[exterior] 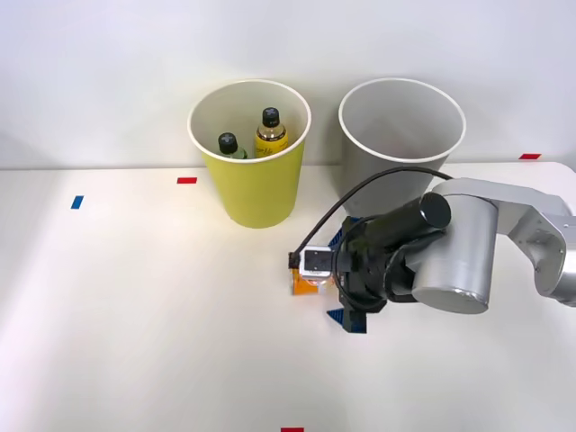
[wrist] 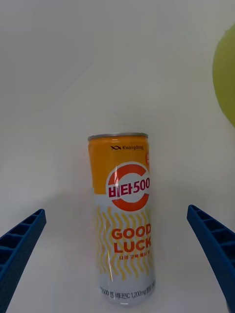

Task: Put cans in the gray bin, plastic bottles in the light green bin

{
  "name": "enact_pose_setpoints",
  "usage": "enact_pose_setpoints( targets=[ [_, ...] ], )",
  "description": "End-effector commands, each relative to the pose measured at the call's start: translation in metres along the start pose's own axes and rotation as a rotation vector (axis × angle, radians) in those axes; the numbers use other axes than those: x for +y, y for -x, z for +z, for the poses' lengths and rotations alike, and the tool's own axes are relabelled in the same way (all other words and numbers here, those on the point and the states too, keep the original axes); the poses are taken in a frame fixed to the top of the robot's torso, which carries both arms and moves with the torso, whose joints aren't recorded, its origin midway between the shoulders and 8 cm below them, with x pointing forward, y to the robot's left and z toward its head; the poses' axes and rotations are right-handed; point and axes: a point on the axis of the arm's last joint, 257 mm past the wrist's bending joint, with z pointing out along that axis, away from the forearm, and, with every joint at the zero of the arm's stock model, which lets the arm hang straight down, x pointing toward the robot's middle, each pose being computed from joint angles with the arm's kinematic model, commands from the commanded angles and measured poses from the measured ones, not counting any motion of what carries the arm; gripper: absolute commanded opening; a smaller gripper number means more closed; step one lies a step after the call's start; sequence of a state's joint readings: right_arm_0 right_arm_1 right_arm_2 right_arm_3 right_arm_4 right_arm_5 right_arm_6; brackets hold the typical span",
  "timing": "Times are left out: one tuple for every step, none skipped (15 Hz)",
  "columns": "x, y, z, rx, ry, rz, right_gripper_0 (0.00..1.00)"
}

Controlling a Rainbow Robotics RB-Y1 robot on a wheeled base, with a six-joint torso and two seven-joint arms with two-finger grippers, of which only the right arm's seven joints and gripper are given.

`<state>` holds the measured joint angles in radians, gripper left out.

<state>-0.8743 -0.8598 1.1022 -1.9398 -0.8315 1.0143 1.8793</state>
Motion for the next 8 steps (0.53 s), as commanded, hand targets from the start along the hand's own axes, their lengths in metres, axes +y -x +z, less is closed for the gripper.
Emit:
enact_pose_setpoints(
  targets=[
    [0.001, 0.006, 0.014, 0.002, 0.013, 0.007, 1.0],
    [0.003, 0.007, 0.017, 0.013, 0.023, 0.0, 1.0],
    [0.003, 0.01, 0.02, 0.021, 0.018, -0.017, 1.0],
    [0.002, 0.01, 0.024, 0.03, 0.015, -0.023, 1.0],
    [0.003, 0.011, 0.028, 0.032, 0.019, -0.022, 1.0],
    [0.002, 0.011, 0.031, 0.036, 0.02, -0.023, 1.0],
    [0.0, 0.011, 0.033, 0.04, 0.016, -0.035, 1.0],
    [-0.003, 0.012, 0.032, 0.041, 0.008, -0.048, 1.0]
  ],
)
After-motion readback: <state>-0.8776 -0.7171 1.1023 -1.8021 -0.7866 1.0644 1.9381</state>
